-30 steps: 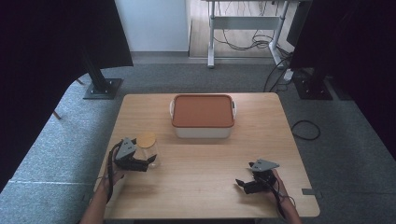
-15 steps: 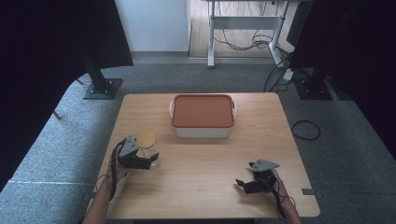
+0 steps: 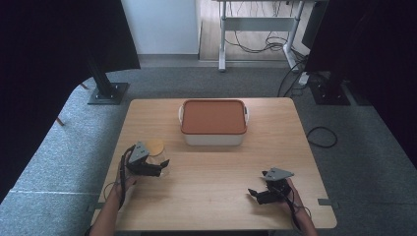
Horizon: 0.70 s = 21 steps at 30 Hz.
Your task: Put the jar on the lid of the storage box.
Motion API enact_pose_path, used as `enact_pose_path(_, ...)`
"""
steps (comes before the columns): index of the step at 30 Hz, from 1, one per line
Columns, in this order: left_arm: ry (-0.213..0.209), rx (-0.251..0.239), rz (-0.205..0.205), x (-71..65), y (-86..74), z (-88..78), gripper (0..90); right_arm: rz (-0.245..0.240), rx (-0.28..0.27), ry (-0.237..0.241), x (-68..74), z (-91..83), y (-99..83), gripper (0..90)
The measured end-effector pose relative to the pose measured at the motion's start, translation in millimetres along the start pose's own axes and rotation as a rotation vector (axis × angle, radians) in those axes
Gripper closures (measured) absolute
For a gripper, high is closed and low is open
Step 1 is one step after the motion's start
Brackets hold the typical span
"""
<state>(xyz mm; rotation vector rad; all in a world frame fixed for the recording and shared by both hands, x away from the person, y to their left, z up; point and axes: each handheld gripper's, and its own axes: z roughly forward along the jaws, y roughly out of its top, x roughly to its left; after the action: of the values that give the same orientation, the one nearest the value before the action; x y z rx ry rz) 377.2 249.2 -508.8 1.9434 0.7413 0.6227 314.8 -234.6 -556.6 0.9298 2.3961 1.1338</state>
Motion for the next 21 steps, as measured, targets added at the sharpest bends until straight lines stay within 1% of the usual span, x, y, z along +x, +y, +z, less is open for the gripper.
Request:
enact_pose_path(4, 0.002, 0.001, -0.004, -0.3, 0.0, 3.5, 6.1, 0.0, 0.0, 0.0, 0.0, 0.0, 0.0, 8.0)
enact_pose_path(6, 0.001, -0.006, -0.007, -0.2, 0.1, 4.5, 8.4, 0.0, -0.001, 0.0, -0.1, 0.0, 0.0, 8.1)
enact_pose_path(12, -0.001, -0.022, -0.021, 0.0, -0.1, 5.4, 11.2, 0.001, 0.0, 0.0, -0.1, 0.0, 0.0, 8.1)
enact_pose_path(21, -0.012, -0.03, -0.02, -1.5, 0.6, 7.4, 16.3, 0.001, 0.0, 0.0, 0.0, 0.0, 0.0, 8.1)
